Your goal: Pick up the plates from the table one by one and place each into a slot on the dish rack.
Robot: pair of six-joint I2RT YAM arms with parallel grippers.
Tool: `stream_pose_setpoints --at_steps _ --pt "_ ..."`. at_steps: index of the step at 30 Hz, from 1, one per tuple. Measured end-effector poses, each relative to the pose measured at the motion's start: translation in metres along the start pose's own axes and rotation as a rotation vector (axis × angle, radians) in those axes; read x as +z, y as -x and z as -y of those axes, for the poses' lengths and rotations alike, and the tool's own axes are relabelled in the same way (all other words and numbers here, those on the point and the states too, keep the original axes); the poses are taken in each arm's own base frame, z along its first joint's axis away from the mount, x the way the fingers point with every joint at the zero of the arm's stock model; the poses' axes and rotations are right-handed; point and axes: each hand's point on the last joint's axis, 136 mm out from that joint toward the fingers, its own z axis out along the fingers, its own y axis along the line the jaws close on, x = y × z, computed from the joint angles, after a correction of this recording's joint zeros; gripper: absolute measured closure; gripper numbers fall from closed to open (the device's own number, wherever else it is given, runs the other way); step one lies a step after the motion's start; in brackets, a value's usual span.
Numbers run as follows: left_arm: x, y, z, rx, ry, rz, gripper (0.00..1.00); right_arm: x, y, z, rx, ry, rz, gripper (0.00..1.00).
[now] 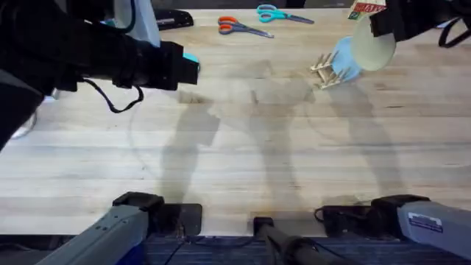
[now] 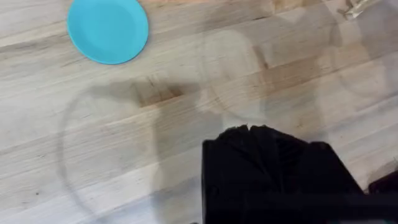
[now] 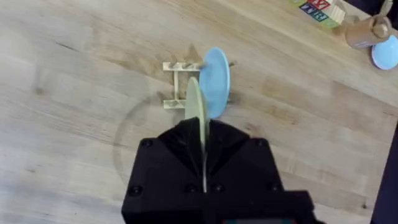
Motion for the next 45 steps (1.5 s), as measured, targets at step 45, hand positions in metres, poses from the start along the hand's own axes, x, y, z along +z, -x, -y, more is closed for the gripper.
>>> stream_pose_setpoints --at_steps 45 --pt "0.0 0.0 0.0 0.005 0.0 0.0 0.959 0.009 0.01 0.025 0.053 -0.031 0.051 0.973"
